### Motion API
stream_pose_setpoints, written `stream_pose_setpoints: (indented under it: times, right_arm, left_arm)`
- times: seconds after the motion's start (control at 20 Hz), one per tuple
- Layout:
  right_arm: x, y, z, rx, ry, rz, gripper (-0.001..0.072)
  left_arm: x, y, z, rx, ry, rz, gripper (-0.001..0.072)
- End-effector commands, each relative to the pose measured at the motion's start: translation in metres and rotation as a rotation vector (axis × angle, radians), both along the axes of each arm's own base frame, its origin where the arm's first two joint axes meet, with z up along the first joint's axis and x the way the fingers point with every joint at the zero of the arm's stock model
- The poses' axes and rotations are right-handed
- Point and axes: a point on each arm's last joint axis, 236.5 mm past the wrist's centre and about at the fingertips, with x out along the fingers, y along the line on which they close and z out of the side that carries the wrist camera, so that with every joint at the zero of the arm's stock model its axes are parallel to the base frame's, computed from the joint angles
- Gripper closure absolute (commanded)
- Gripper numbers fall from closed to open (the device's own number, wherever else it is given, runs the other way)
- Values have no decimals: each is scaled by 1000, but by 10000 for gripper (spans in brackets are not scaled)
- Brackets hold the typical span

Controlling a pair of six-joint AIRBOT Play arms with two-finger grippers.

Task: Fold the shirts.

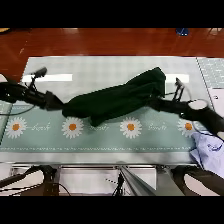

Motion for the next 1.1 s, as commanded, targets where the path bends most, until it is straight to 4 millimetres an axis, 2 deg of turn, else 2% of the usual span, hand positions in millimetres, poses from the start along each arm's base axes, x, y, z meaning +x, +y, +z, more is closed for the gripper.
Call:
stream_pose_setpoints:
  times: [0.0,0.1,0.15,0.25,0.35,0.45,0.5,0.55,0.65,0.75,0.9,1.05]
  right_arm:
    - [10,-18,107,-29,-241,34,691]
    - [4,-32,185,-40,-376,18,691]
    - [-3,-38,224,-54,-439,13,691]
    - [-20,-48,290,-114,-547,16,691]
    - [-38,-62,343,-198,-627,-3,691]
    - [-52,-78,380,-268,-661,-57,691]
    - [-57,-88,388,-298,-655,-91,692]
    - [-63,-98,387,-339,-618,-119,691]
    - [-75,-117,364,-439,-498,-124,691]
    - [-88,-128,337,-504,-380,-103,691]
    - [-96,-134,325,-535,-318,-98,692]
    - [-103,-172,314,-664,-238,-183,691]
  left_arm:
    - [50,-22,112,-308,-252,84,679]
    - [66,-24,213,-569,-470,116,679]
    - [67,-19,262,-693,-581,126,679]
    - [57,-1,346,-902,-775,146,679]
    - [43,16,403,-1031,-889,167,679]
    - [33,27,440,-1100,-972,199,679]
    - [33,30,449,-1079,-1005,229,679]
    - [37,30,451,-1034,-1029,265,679]
    - [54,30,437,-877,-1032,338,680]
    - [71,31,408,-713,-940,390,680]
    - [79,35,370,-520,-825,433,680]
    - [87,55,316,-259,-718,490,680]
